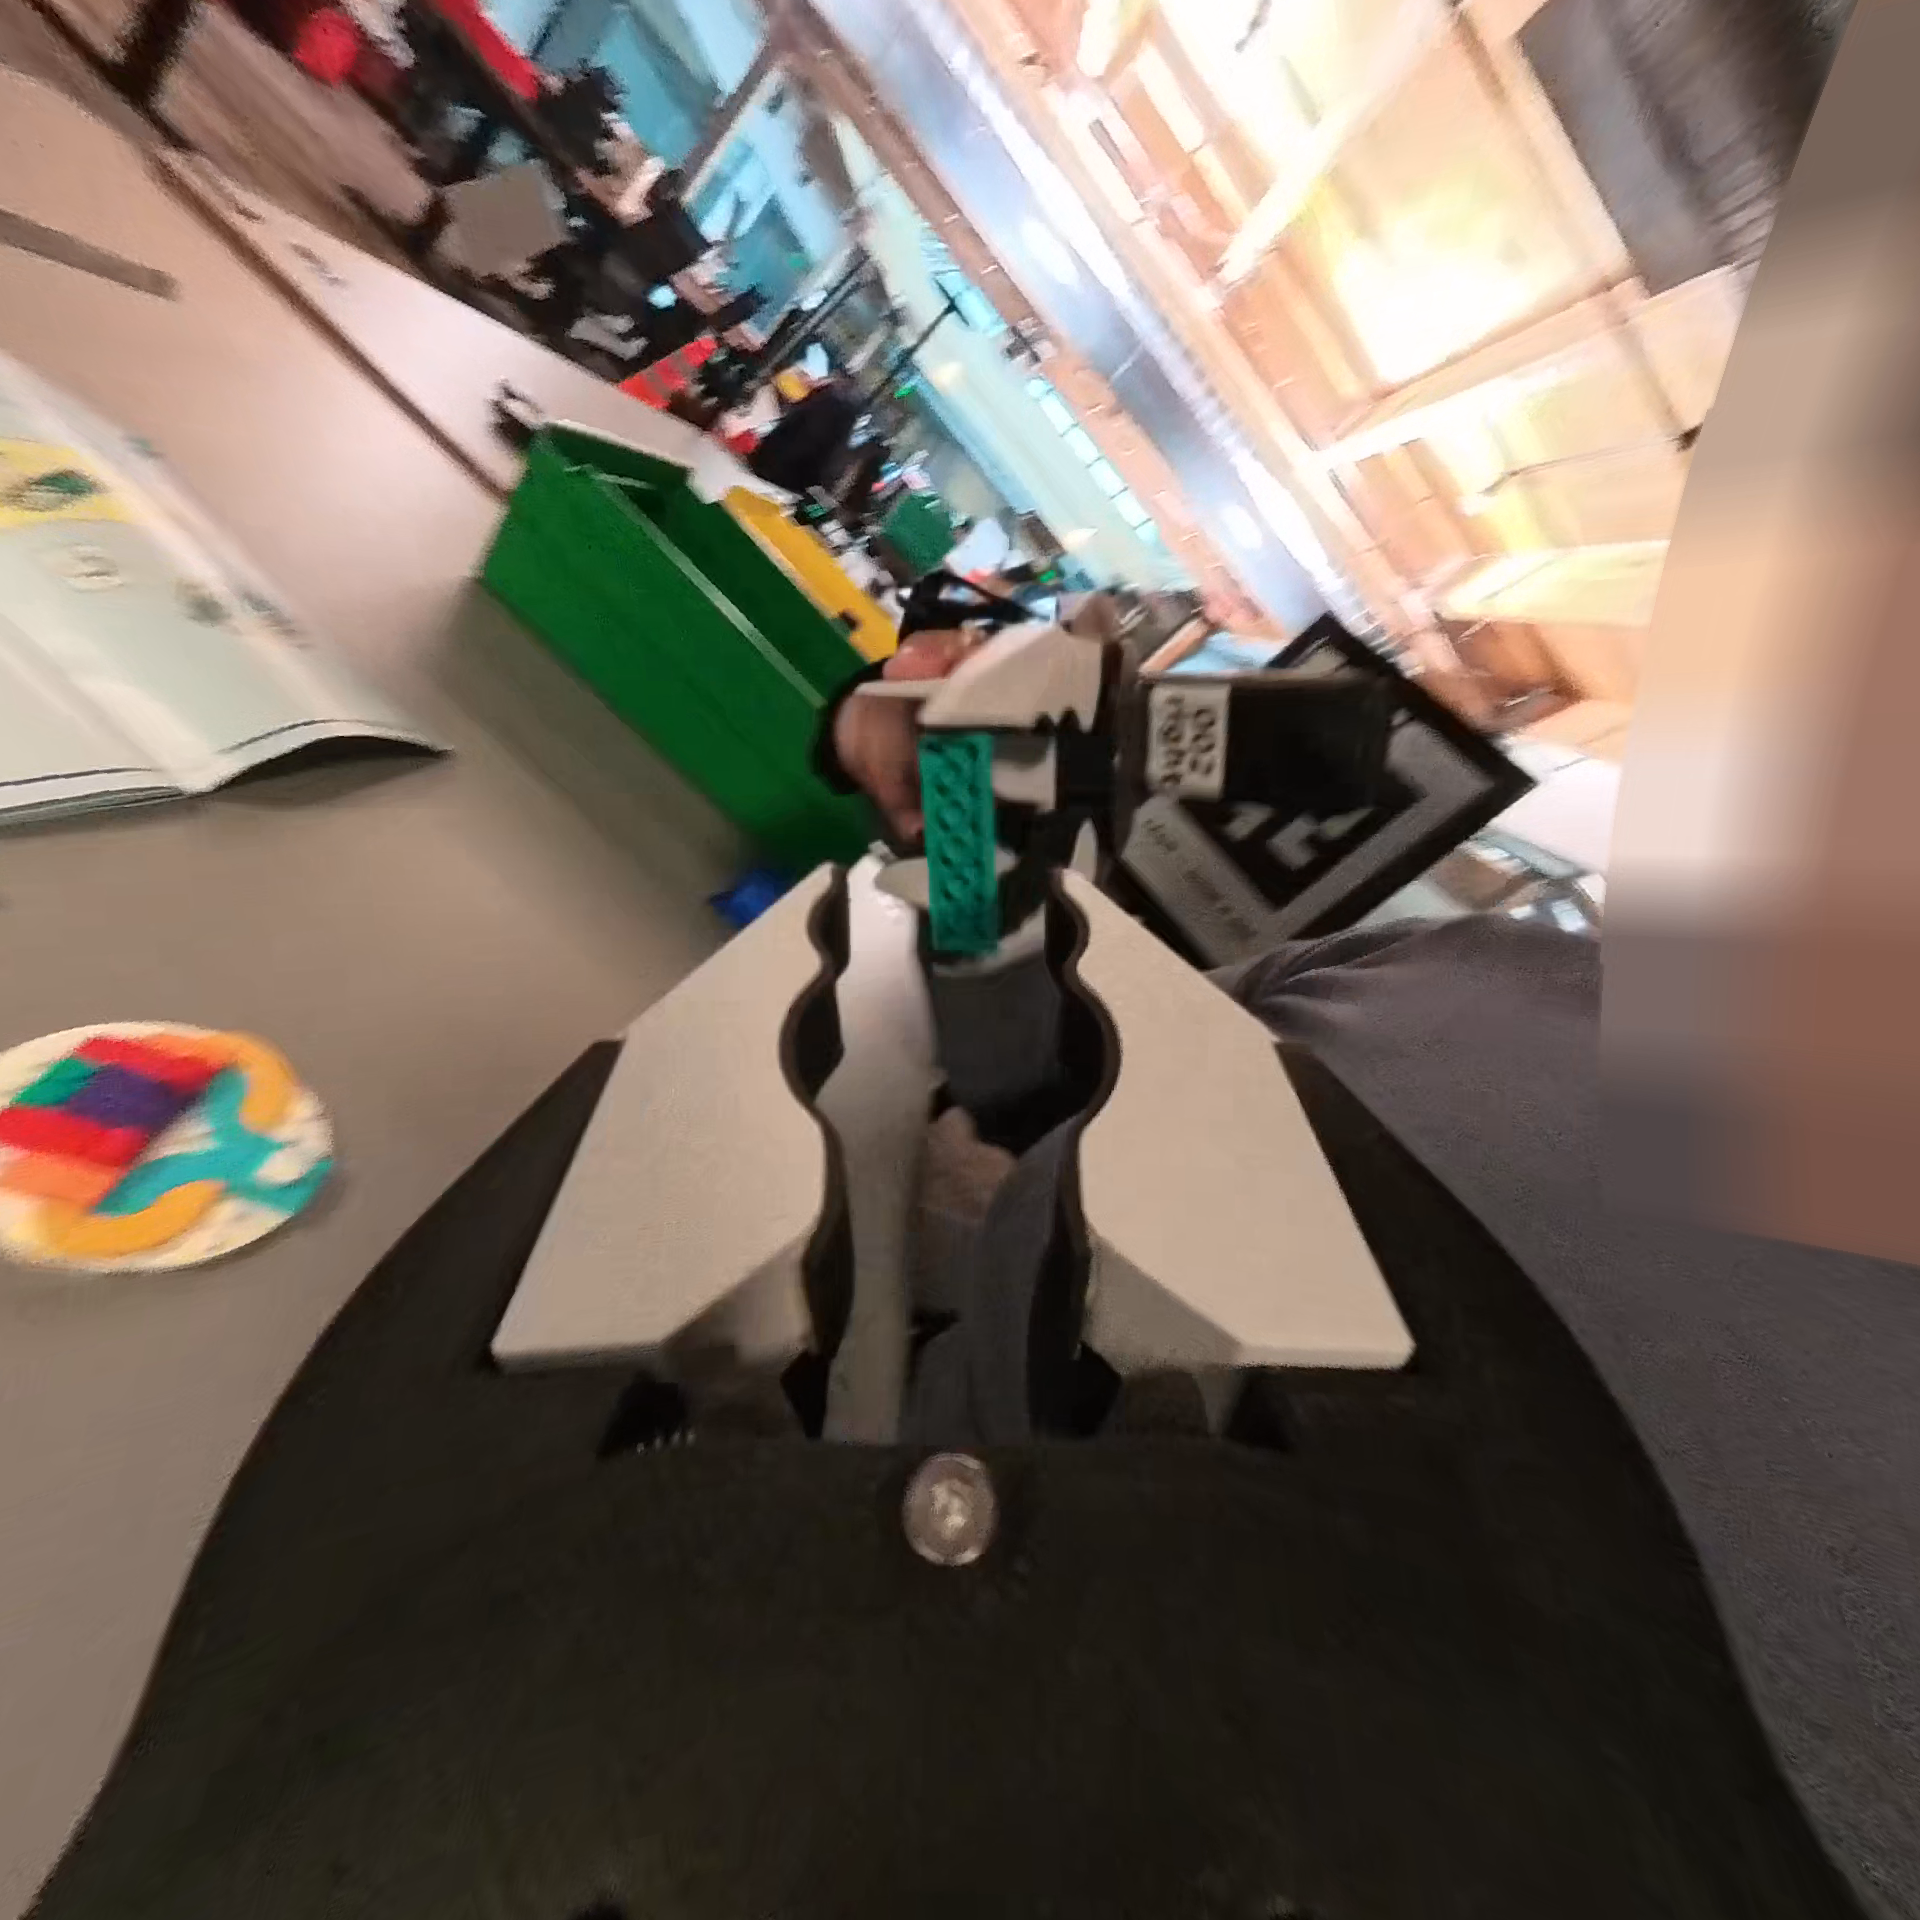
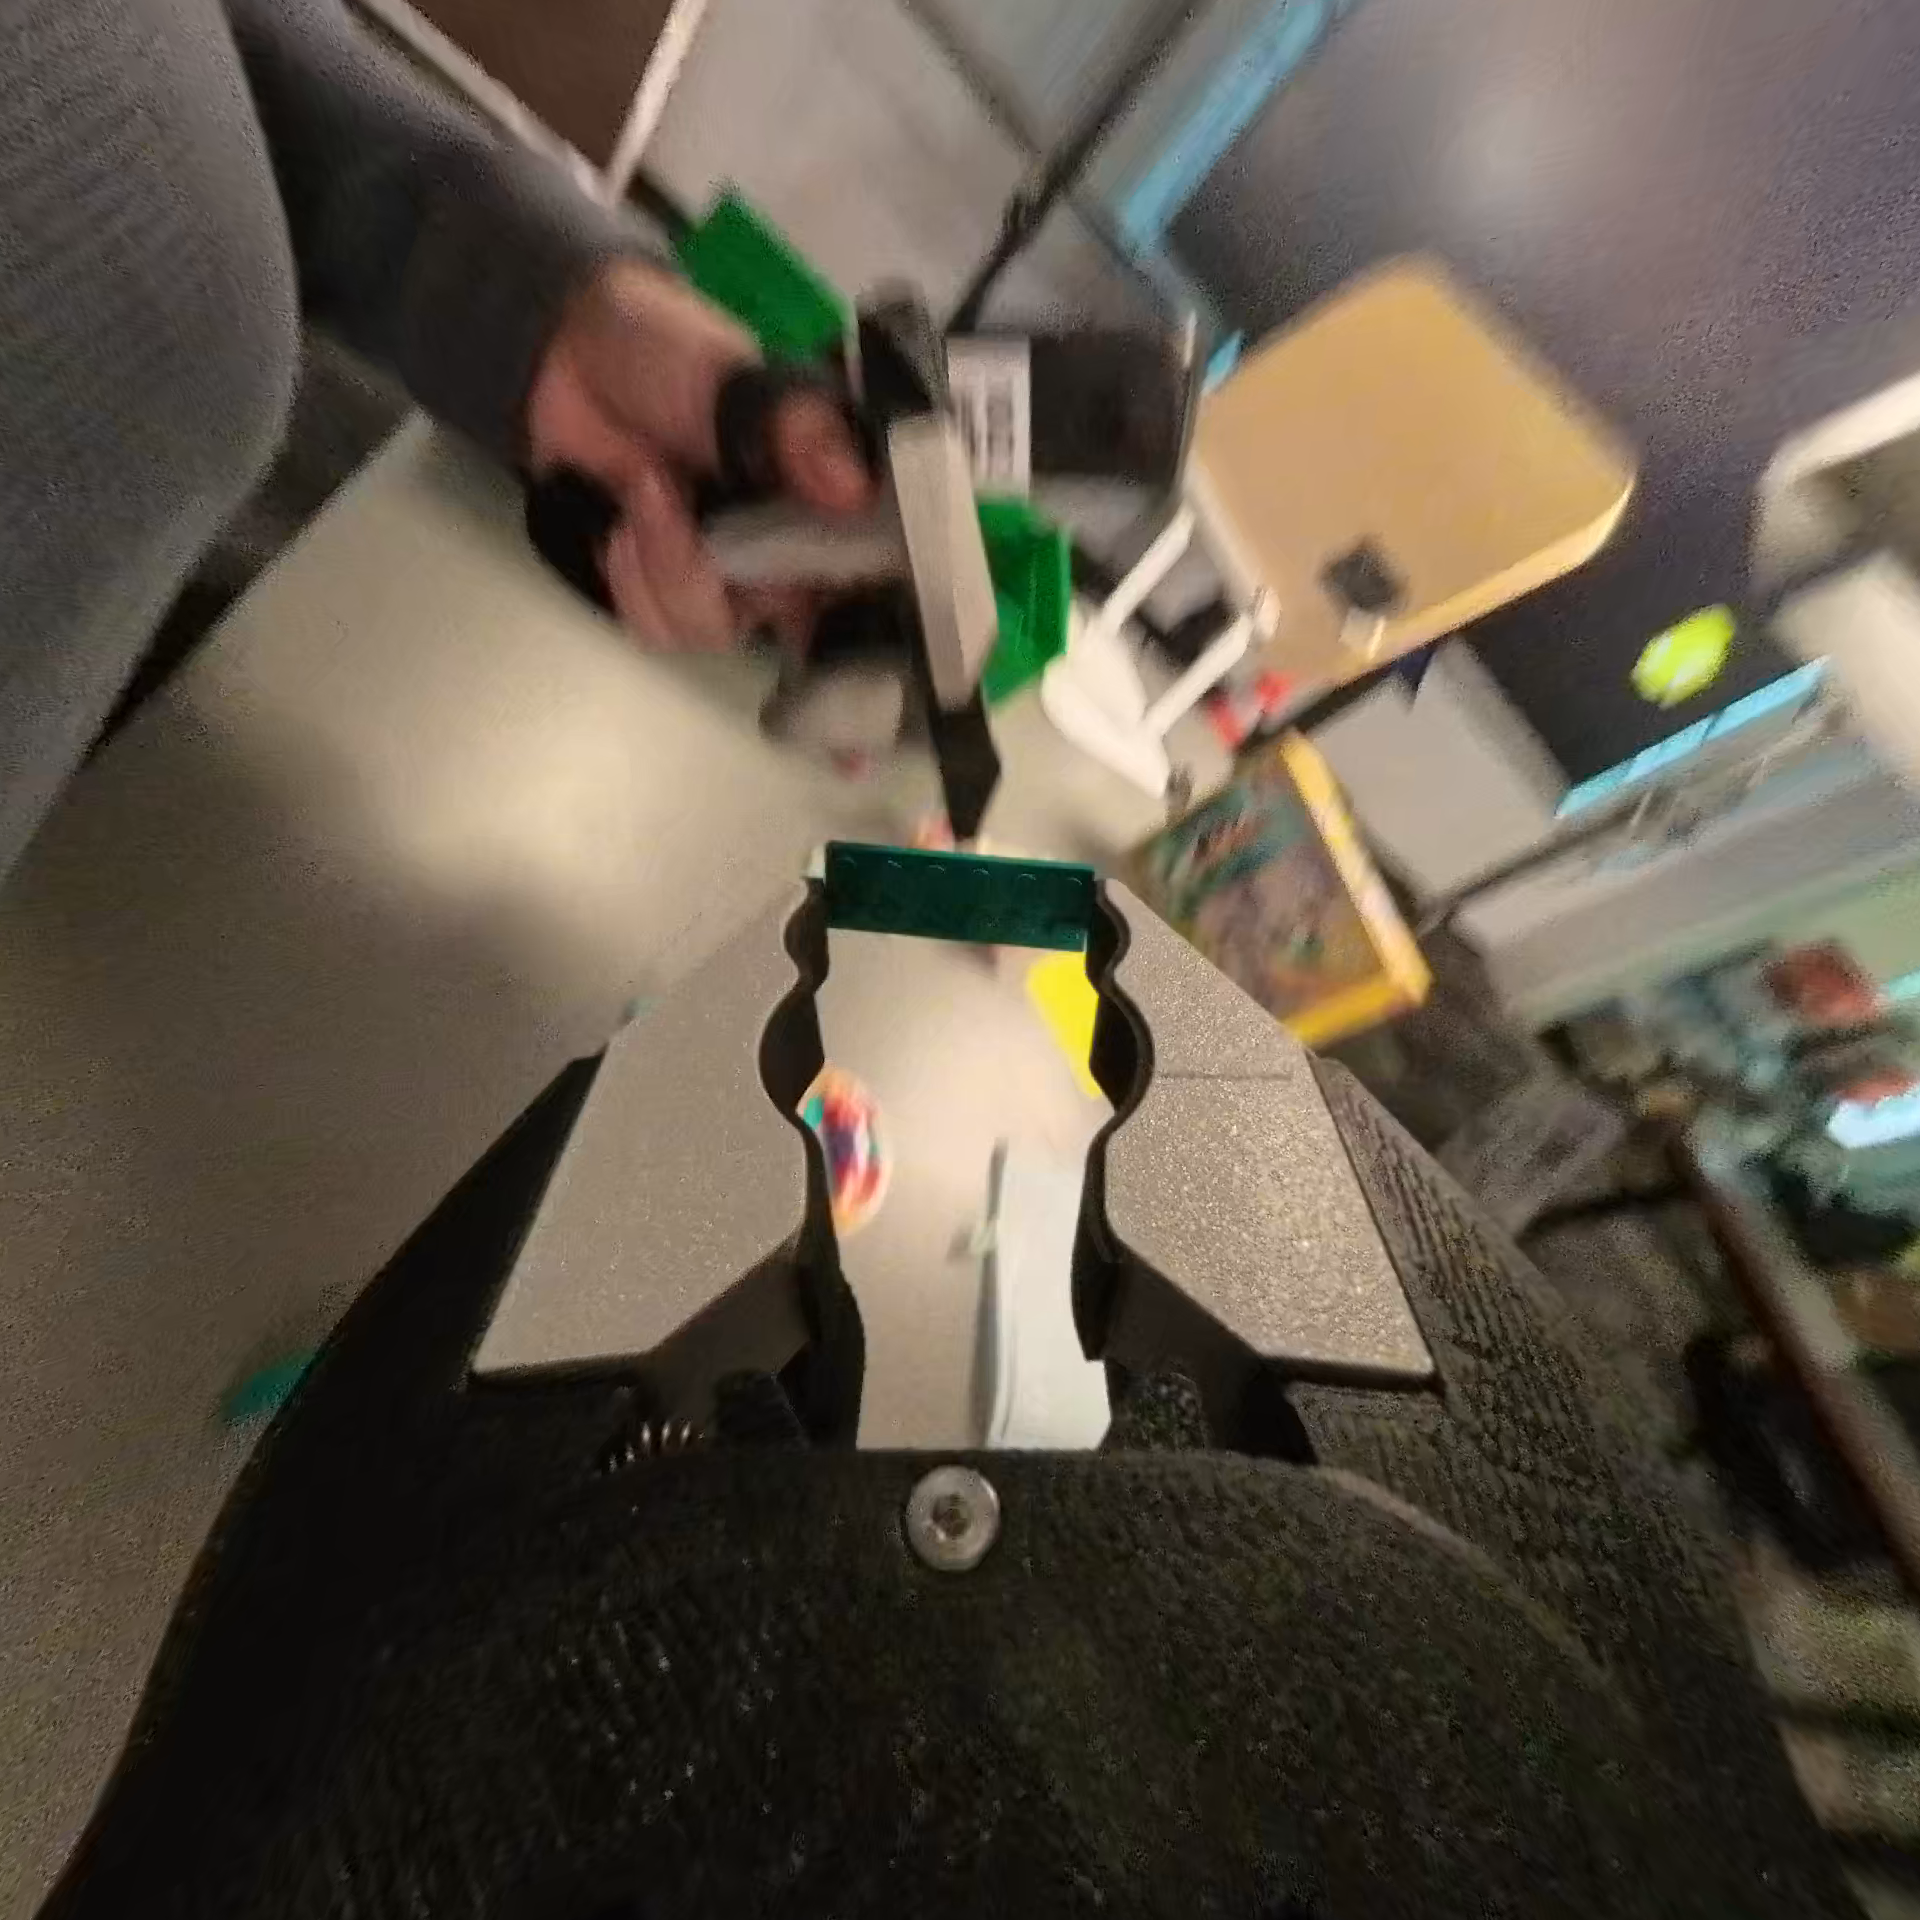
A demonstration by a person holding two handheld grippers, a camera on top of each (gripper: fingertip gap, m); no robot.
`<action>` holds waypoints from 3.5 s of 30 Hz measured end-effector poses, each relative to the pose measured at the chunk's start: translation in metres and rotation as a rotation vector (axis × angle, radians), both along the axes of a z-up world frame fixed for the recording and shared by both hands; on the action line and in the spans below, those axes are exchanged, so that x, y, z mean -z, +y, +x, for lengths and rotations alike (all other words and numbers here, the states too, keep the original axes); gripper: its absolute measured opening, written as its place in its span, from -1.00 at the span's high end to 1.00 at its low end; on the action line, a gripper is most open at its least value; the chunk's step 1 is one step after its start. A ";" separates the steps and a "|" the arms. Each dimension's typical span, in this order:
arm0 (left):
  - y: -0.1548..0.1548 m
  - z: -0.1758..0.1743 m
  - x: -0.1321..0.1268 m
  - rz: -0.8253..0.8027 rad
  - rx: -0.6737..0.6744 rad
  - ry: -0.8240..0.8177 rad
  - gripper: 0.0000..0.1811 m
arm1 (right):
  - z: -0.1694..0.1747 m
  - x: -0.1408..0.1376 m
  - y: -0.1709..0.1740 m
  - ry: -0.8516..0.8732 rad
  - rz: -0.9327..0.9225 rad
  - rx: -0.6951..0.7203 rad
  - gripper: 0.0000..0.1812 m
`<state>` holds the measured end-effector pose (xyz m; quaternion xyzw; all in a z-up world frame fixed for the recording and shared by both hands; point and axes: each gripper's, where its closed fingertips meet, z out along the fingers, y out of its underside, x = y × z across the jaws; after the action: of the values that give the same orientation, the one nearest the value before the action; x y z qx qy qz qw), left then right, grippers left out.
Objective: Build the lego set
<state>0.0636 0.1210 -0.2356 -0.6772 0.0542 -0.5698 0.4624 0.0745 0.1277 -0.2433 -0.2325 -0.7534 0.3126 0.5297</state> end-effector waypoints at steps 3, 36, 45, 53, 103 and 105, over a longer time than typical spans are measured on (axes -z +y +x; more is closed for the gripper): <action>-0.001 -0.009 0.019 0.024 -0.063 0.146 0.60 | 0.037 0.062 0.061 -0.335 -0.046 0.230 0.46; -0.073 -0.178 -0.091 0.368 -1.012 0.964 0.20 | 0.065 0.018 0.148 0.435 -0.300 0.602 0.33; -0.104 -0.199 -0.096 0.357 -1.126 1.217 0.36 | 0.070 0.047 0.154 0.482 0.038 0.739 0.39; -0.163 -0.265 -0.065 0.048 -1.157 1.157 0.38 | 0.080 0.044 0.166 0.507 0.029 0.823 0.39; -0.153 -0.300 0.140 -0.355 -0.283 1.117 0.75 | 0.132 0.044 0.219 0.525 0.110 1.306 0.21; -0.153 -0.295 0.148 -0.349 -0.226 1.165 0.79 | 0.131 0.044 0.220 0.517 0.114 1.306 0.22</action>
<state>-0.2311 -0.0321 -0.3833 -0.9442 0.1317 -0.0544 0.2968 0.2055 0.3473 -0.2877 -0.5274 -0.3249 -0.0637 0.7825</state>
